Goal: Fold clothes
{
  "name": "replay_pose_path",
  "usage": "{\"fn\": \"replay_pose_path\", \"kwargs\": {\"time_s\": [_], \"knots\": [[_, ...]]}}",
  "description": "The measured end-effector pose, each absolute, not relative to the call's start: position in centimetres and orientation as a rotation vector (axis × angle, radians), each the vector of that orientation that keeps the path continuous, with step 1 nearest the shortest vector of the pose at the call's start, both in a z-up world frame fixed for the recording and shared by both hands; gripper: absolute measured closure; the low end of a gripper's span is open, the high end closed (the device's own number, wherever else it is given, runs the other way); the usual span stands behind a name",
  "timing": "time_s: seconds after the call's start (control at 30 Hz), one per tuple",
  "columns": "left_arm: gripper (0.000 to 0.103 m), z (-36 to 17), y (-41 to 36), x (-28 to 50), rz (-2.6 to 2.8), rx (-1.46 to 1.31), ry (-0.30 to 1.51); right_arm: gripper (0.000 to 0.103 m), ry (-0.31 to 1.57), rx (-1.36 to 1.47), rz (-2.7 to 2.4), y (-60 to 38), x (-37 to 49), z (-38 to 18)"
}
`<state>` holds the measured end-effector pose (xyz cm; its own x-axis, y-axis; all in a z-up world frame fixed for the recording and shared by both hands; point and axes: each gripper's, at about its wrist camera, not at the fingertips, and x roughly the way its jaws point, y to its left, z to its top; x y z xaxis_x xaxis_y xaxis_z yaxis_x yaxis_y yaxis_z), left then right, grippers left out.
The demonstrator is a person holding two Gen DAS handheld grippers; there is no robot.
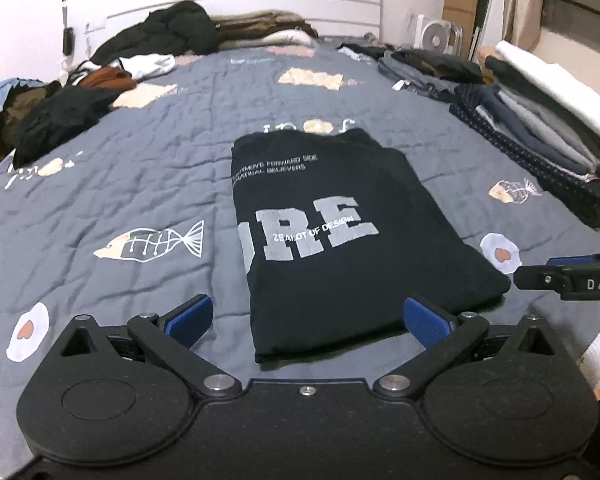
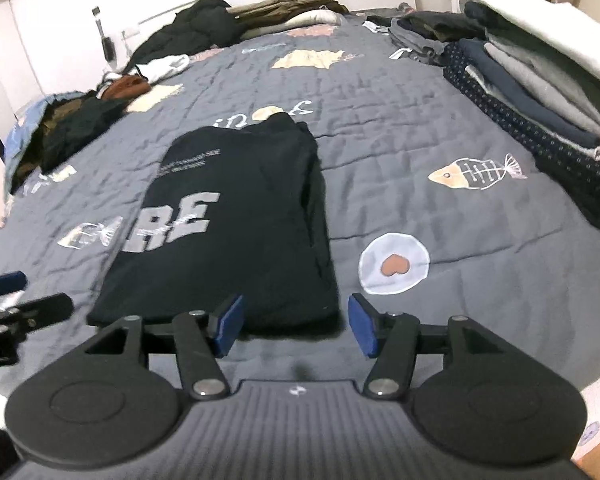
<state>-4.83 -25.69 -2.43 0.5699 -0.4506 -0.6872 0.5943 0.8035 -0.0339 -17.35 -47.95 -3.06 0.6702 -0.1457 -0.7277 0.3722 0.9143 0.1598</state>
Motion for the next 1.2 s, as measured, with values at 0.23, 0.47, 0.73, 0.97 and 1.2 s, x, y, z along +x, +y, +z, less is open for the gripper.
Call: {"fn": "replay_pose_path", "kwargs": {"time_s": [0.23, 0.47, 0.73, 0.97, 1.2], "knots": [[0.000, -2.1, -26.2, -3.9, -0.617, 0.153, 0.785, 0.046, 0.797, 0.295, -0.331, -48.7, -17.3, -2.9], [0.000, -2.2, -26.7, -4.3, -0.580, 0.122, 0.794, 0.046, 0.789, 0.274, -0.304, -48.3, -17.8, -1.8], [0.000, -2.4, -26.9, -5.4, -0.550, 0.072, 0.789, 0.046, 0.769, 0.256, -0.236, -48.3, -18.7, -0.4], [0.000, 0.7, -26.1, -7.7, -0.518, 0.072, 0.783, 0.046, 0.765, 0.285, -0.172, -49.0, -19.6, 0.6], [0.000, 3.4, -23.7, -9.5, -0.456, 0.079, 0.773, 0.046, 0.747, 0.267, -0.104, -47.5, -19.6, 2.1]]}}
